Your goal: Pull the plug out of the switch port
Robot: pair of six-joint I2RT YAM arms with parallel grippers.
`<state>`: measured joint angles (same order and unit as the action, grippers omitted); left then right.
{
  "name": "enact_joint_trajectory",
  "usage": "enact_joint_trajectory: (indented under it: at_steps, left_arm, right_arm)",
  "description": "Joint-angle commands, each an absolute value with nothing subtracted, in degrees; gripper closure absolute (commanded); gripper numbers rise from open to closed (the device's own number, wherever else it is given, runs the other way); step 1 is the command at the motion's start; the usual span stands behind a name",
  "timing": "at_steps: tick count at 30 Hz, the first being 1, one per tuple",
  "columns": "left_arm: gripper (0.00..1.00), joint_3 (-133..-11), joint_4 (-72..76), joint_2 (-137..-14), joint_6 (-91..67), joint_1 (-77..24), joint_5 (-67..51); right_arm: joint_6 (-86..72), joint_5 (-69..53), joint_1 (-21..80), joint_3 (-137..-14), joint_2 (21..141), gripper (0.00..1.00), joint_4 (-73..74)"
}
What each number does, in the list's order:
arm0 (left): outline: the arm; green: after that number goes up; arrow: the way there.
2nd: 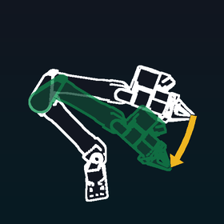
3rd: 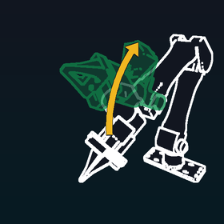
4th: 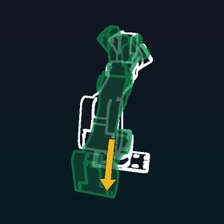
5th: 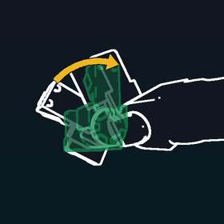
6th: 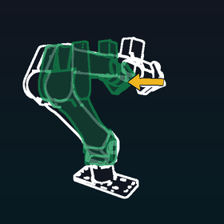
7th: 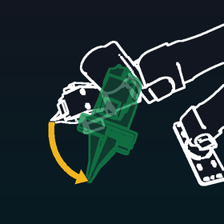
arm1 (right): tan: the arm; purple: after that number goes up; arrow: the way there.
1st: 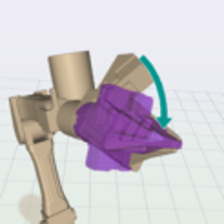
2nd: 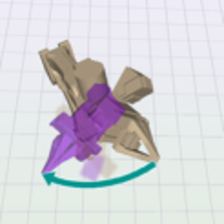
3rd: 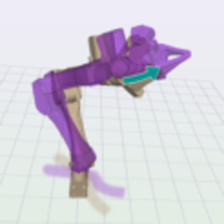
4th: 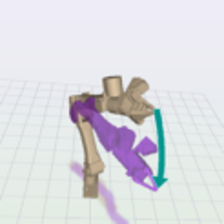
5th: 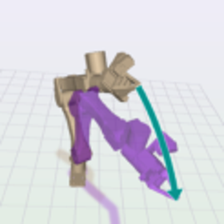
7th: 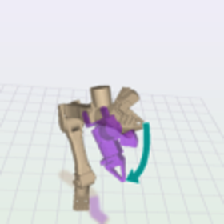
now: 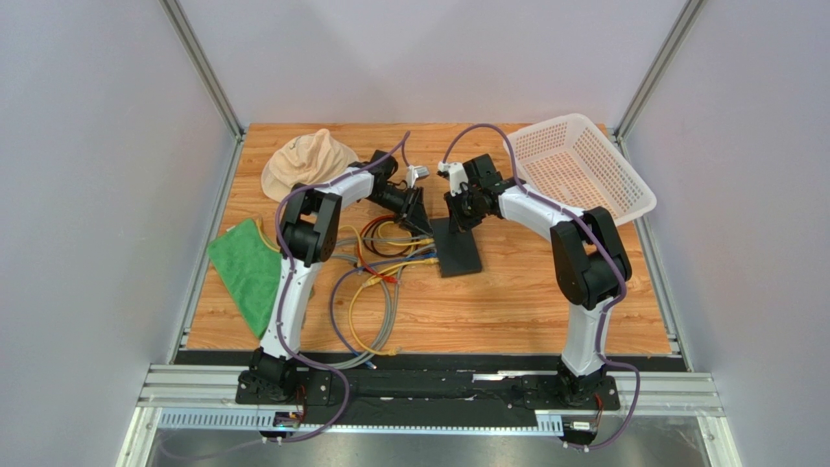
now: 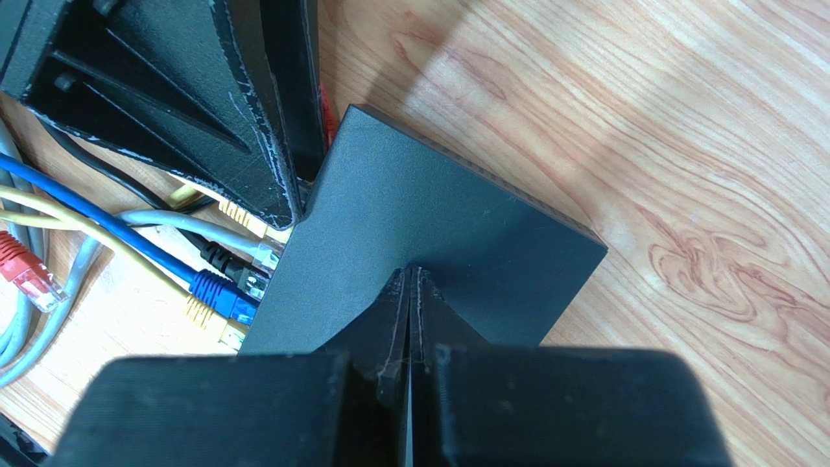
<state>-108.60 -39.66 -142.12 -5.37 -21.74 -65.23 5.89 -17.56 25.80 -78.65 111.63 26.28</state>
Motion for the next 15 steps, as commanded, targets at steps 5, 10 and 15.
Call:
enact_joint_trajectory:
  at_steps: [5, 10, 15]
  left_arm:
    - [0.67, -111.27, -40.25, -143.61, -3.34, -22.24, -68.55]
    - [0.71, -111.53, -40.34, -143.88, -2.81, -22.24, -70.13]
    - [0.73, -111.8, -40.17, -144.4, -2.64, -22.15, -71.63]
  right_arm:
    - [7.29, -14.85, 27.07, -75.59, 114.52, 1.0, 31.03]
    - [7.38, -14.77, 27.16, -75.76, 114.7, 1.0, 31.03]
    - [7.56, -14.68, 27.33, -75.85, 114.78, 1.0, 31.03]
